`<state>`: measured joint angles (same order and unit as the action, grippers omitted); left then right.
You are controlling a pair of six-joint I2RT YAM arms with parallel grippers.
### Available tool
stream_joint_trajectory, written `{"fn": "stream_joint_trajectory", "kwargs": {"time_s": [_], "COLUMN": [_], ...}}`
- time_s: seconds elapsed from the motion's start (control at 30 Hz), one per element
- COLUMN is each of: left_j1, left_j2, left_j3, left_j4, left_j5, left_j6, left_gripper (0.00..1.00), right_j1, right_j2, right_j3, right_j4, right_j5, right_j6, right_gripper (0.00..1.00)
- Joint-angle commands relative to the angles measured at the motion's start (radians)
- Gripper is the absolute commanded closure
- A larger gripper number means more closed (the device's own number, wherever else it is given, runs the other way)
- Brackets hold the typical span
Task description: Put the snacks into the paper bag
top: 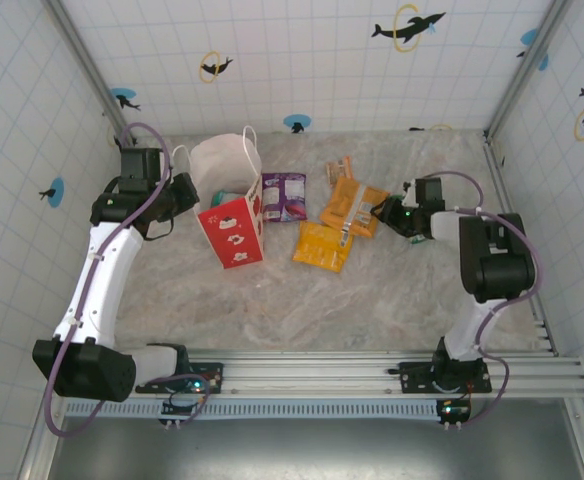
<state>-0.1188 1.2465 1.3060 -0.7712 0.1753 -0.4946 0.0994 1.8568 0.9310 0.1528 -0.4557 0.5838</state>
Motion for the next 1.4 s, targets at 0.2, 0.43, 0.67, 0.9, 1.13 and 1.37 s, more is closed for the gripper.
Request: {"fn": "stream_joint_trajectory", "kwargs": {"time_s": [0.2, 0.43, 0.67, 0.9, 1.13, 1.37], "left_j1": [-0.004, -0.003, -0.004, -0.003, -0.004, -0.003], "left_j2": [0.016, 0.014, 0.016, 0.011, 0.007, 0.005], "left_j3": [0.016, 0.022, 0.026, 0.026, 0.022, 0.020], "left_j4": [-0.004, -0.001, -0.005, -0.004, -0.006, -0.004], "left_j5": [0.010, 0.009, 0.006, 0.006, 0.009, 0.012], "left_j6": [0.019, 0.019, 0.022, 0.024, 0.028, 0.031], "left_gripper": [1.00, 1.00, 1.00, 1.00, 1.00, 1.00], "right_j1": [-0.006, -0.002, -0.006, 0.002, 0.018, 0.045], "right_j2": [0.103, 0.110, 0.035, -0.075, -0.228, -0.384], "right_j3": [0.087, 0.049, -0.003, -0.042, -0.093, -0.137], "right_j4": [0.081, 0.119, 0.166, 0.172, 0.146, 0.107], "right_j5": [-0.051, -0.042, -0.050, -0.015, 0.048, 0.130], "right_j6": [0.043, 0.054, 0.059, 0.062, 0.051, 0.040], "right_gripper": [0.44, 0.66, 0.94, 1.00, 1.00, 1.00]}}
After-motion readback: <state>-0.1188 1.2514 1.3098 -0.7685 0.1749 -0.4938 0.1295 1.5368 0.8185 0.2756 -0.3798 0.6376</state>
